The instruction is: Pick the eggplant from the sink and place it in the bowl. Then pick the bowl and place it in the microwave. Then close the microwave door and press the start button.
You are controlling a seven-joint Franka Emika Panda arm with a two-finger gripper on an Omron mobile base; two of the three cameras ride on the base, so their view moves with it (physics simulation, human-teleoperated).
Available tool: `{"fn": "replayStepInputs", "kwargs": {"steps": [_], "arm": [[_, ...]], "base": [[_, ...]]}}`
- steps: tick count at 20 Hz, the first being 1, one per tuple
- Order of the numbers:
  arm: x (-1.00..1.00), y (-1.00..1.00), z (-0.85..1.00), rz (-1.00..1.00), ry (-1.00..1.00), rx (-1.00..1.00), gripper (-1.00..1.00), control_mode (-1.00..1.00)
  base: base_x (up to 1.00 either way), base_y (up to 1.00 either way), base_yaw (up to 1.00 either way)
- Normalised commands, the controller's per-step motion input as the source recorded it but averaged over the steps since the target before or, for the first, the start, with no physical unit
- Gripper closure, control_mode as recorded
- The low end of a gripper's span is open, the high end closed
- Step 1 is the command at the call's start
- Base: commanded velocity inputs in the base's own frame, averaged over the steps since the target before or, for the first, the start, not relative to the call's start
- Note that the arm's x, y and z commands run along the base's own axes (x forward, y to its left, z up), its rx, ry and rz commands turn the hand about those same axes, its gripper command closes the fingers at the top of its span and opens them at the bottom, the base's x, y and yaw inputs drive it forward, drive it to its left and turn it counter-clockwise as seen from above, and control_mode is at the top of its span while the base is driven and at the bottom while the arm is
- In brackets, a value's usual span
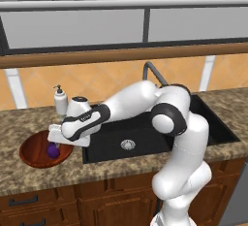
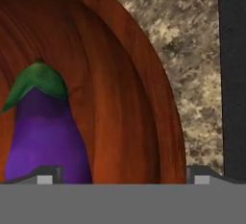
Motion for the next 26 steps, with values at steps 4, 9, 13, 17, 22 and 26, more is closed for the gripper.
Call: {"fn": "replayStepInputs", "kwargs": {"steps": [4,9,13,17,22,26], "arm": [[0.22,0.0,-0.25,-0.03,0.01,0.0,-1.0,-1.0],[0.03,0.0,-0.3,-0.02,0.0,0.0,1.0,-1.0],[0.0,-0.05,-0.18,0.0,0.07,0.0,1.0,-1.0],[-0.18,-0.45,0.46,-0.01,-0.04,0.0,1.0,-1.0],[-0.06,-0.29,0.46,0.0,-0.01,0.0,1.0,-1.0],[-0.28,-0.71,1.0,0.0,-0.11,0.02,1.0,-1.0]], "base": [[0.0,0.0,0.0],[0.0,0.0,0.0],[0.0,0.0,0.0],[0.0,0.0,0.0],[0.0,0.0,0.0],[0.0,0.0,0.0]]}}
